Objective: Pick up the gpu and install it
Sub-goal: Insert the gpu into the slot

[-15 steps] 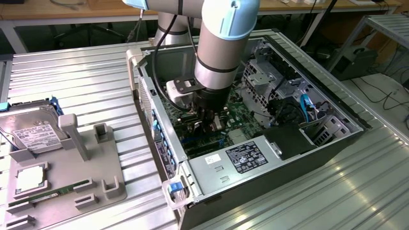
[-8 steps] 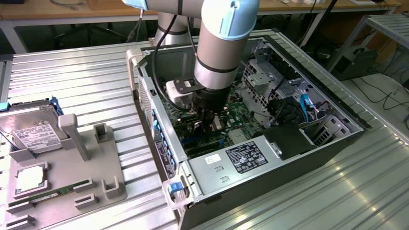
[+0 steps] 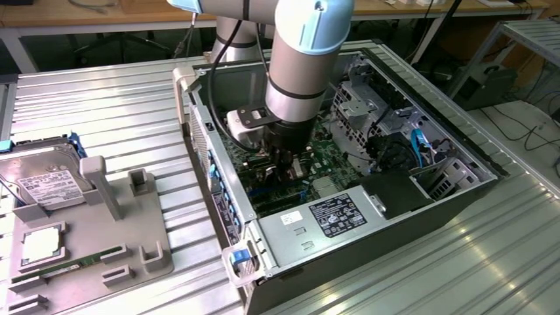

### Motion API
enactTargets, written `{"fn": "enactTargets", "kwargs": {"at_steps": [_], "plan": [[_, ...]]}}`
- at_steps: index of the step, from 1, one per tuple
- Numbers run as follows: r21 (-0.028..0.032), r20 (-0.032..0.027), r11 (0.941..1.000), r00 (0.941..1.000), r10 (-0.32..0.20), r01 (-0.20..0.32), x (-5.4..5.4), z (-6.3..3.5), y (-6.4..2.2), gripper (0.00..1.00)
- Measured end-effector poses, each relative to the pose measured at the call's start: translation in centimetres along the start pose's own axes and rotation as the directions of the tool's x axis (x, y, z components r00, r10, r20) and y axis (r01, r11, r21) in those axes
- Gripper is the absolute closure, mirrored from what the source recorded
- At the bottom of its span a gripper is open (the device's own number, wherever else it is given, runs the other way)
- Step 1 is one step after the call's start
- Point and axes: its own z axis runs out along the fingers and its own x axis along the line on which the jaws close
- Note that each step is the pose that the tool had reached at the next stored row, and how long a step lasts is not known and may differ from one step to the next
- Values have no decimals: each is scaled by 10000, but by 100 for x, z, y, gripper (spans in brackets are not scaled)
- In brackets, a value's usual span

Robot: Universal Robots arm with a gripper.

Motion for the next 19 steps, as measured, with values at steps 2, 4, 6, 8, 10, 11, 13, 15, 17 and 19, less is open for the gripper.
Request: {"fn": "enactTargets", "kwargs": {"at_steps": [2, 4, 6, 8, 10, 11, 13, 15, 17, 19], "plan": [[10, -4, 10000, 10000, -1, 1, -4, 0, 2, 72], [21, -4, 10000, 10000, -1, 1, -6, 0, 6, 72], [29, -4, 10000, 10000, -3, 3, -7, 0, 9, 72], [34, -3, 10000, 10000, -2, 2, -7, 0, 11, 72], [36, -3, 10000, 10000, -2, 2, -8, 0, 13, 72], [37, -4, 10000, 10000, -2, 2, -7, 0, 13, 72], [39, -4, 10000, 10000, -2, 2, -7, 1, 16, 72], [41, -4, 10000, 10000, -2, 2, -7, 1, 18, 72], [41, -4, 10000, 10000, -3, 3, -7, 2, 19, 72], [42, -3, 10000, 10000, -2, 2, -7, 3, 21, 72]]}}
